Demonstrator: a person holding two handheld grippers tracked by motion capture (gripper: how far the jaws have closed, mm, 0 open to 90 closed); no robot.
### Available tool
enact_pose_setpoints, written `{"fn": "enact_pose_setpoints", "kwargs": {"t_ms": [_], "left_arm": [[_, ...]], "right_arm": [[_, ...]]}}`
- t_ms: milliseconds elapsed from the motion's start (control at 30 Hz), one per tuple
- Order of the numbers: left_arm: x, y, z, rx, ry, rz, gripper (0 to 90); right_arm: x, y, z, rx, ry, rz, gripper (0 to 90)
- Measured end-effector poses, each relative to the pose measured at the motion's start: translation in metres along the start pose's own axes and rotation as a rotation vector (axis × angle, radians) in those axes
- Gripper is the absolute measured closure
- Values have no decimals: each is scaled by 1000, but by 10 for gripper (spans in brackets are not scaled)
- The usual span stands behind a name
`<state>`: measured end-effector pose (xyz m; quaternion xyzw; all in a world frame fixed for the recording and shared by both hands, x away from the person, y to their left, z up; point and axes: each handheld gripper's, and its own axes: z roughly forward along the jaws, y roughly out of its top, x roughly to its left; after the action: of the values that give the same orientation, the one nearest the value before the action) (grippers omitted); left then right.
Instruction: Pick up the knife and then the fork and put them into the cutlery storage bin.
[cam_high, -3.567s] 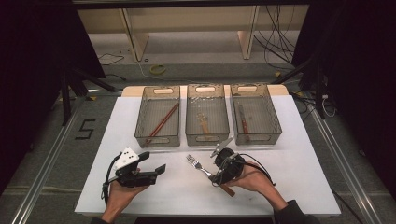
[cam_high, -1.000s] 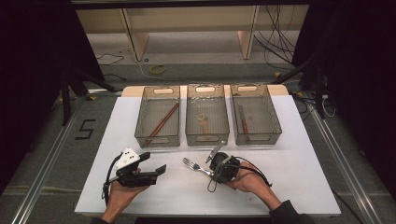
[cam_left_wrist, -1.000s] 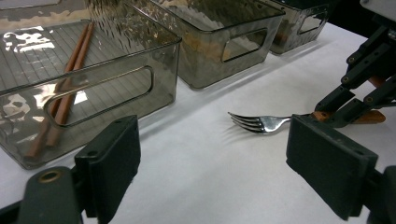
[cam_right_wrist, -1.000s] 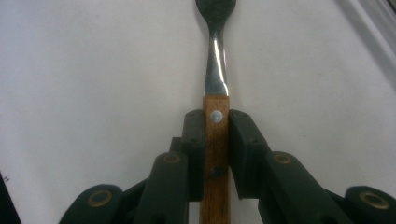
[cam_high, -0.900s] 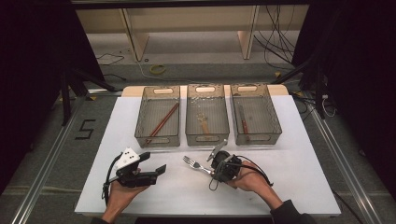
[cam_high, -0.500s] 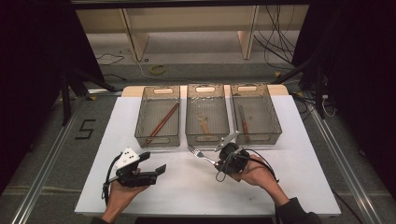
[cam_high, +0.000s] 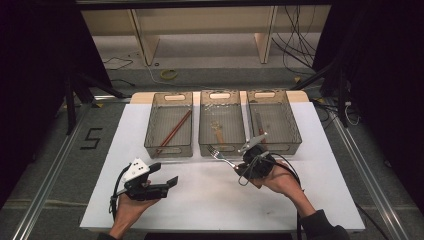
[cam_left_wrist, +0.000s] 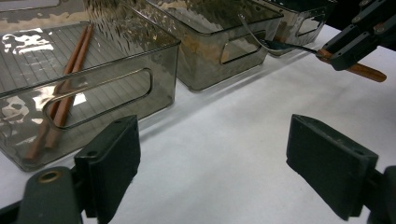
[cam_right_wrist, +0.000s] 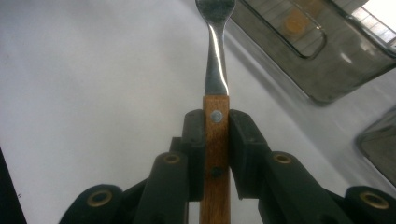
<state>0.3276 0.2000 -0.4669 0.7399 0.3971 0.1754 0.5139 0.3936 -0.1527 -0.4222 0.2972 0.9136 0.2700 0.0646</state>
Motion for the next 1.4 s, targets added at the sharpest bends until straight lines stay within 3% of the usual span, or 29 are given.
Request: {"fn": "enact_pose_setpoints", "kwargs": {"t_ms": [633, 933, 1400], "left_arm": [[0, 0, 0, -1, 2, 1, 170], [0, 0, 0, 0, 2, 1, 170], [0, -1, 1, 5, 4, 4, 170]], "right_arm": [[-16, 0, -19, -72, -36, 24, 779], [-24, 2, -32, -114, -55, 56, 779], [-53, 7, -47, -181, -119, 120, 779]]}}
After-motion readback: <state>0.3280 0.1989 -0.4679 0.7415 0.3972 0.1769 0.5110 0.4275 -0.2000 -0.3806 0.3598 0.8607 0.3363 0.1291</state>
